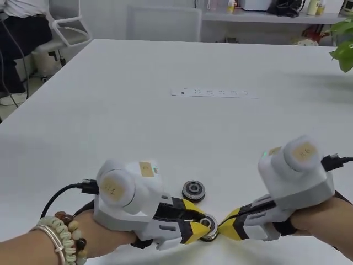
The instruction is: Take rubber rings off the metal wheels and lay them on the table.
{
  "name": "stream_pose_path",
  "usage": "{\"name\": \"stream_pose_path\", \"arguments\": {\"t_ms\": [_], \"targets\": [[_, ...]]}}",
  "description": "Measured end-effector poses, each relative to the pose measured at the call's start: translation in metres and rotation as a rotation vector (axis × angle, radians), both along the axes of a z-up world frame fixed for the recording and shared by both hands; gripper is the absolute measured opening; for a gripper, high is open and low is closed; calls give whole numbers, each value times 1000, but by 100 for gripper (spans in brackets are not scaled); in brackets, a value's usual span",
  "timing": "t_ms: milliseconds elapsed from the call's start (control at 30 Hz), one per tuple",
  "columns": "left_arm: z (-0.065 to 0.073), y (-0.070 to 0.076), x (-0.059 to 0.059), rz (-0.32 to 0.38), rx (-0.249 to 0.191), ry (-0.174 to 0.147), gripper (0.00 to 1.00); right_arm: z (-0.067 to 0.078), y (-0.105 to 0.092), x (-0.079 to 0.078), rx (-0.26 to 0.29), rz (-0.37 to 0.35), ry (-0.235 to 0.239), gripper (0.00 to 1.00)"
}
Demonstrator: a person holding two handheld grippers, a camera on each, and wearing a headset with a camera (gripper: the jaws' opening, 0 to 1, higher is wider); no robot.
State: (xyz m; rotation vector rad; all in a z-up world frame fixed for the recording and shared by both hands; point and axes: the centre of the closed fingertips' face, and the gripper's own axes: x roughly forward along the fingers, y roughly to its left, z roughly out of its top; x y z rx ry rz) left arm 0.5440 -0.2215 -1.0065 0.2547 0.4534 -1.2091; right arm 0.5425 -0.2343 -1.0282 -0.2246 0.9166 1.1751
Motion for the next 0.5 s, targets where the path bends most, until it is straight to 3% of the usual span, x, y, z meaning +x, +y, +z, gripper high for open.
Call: {"name": "stream_pose_path", "arguments": {"t_ms": [133,300,500], "targets": [[0,0,0,-1,5,-1,14,2,-1,2,9,-34,34,0],[-1,0,0,-1,9,-3,14,9,2,2,77,-95,99,0],[-1,1,0,-2,13,-4,14,10,1,2,84,-126,128,0]]}}
